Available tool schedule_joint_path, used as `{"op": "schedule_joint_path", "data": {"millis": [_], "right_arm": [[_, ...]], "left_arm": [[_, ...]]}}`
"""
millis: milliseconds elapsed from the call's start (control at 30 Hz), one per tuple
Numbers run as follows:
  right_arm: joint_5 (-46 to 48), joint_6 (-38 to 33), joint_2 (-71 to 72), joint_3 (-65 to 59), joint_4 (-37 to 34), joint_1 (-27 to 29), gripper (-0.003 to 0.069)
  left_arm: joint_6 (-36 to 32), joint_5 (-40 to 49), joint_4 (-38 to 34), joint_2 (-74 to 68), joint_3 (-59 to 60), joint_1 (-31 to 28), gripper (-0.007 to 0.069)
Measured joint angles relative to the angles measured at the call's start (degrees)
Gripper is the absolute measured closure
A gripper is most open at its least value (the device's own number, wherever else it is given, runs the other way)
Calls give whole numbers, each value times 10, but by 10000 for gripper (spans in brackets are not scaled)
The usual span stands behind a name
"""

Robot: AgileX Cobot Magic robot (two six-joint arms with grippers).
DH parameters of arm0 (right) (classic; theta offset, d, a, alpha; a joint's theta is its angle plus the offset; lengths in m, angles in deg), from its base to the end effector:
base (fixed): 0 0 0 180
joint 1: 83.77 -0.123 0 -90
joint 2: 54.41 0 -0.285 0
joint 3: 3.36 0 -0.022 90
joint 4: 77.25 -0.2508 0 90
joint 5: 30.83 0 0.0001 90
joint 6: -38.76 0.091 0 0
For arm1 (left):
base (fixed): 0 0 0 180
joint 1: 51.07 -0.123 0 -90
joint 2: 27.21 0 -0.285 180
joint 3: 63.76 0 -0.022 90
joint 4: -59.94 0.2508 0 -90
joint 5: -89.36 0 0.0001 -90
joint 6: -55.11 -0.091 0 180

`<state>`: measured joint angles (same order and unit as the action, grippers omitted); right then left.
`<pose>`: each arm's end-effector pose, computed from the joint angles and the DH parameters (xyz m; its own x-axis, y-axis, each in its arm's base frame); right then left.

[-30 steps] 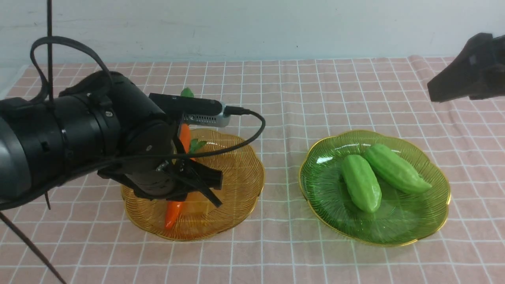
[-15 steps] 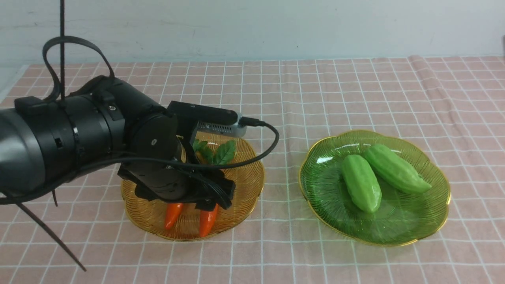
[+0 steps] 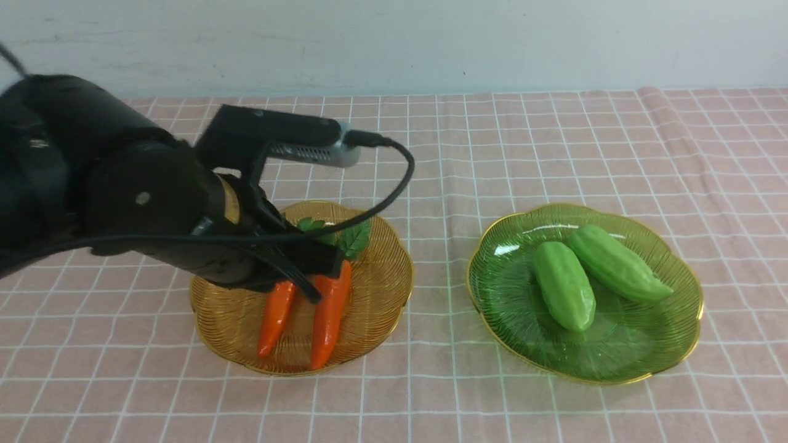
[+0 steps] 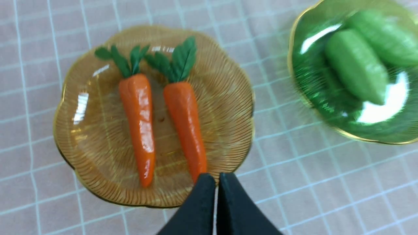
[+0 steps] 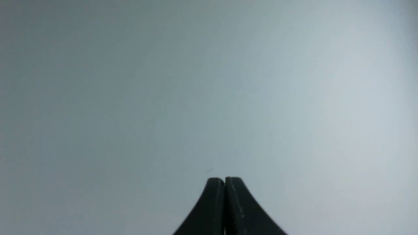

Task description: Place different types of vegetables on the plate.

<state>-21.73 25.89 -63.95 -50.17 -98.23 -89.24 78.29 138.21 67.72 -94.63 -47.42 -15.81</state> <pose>-0.0027 0.0050 0.3660 0.3990 0.1755 -0.9000 -0.2027 0.9741 0.1001 0.1722 -0.1104 0.3742 -0.6818 0.1047 -0.7240 0.3172 0.9341 -0.1636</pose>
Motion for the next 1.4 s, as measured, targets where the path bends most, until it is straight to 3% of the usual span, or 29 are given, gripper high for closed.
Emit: {"op": "schedule_joint_path", "data": {"millis": [133,433,1200,1300,1400], "right_arm": [[-52,0,6,-16,-1,0,674],[-60,1,6,-17,-2,0,674],[-60,1,6,-17,-2,0,674],[-60,1,6,-17,-2,0,674],[-60,1,6,-17,-2,0,674]], "left_arm": [[1,-28,7,109,64,8,628],[2,-130,53,321,249,8,628],[0,-173,75,359,271,8,627],[-33,-198,67,382,301,-2,627],[-106,-228,15,440,367,-65,627]]}}
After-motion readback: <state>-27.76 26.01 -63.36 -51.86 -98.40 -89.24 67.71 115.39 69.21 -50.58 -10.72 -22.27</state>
